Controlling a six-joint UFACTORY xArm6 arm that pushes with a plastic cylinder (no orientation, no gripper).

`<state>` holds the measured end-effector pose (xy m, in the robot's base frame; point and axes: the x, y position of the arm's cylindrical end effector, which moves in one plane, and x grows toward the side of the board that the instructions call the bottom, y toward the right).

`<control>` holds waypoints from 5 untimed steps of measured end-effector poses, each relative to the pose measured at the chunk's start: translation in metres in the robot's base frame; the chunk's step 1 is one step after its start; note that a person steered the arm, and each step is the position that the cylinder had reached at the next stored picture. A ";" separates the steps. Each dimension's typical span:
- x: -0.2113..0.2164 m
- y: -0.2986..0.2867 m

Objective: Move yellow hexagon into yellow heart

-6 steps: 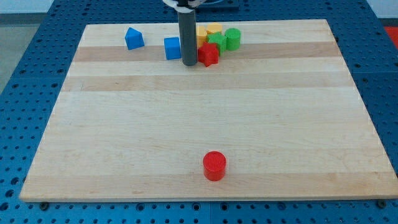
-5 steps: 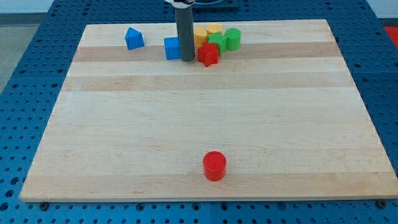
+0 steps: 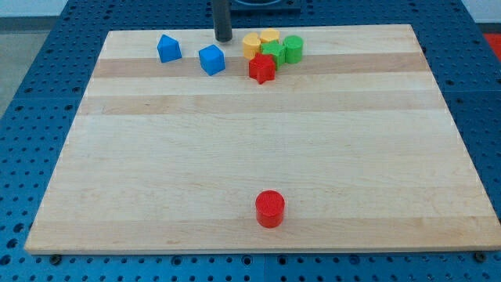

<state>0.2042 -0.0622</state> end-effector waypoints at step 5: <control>0.004 0.117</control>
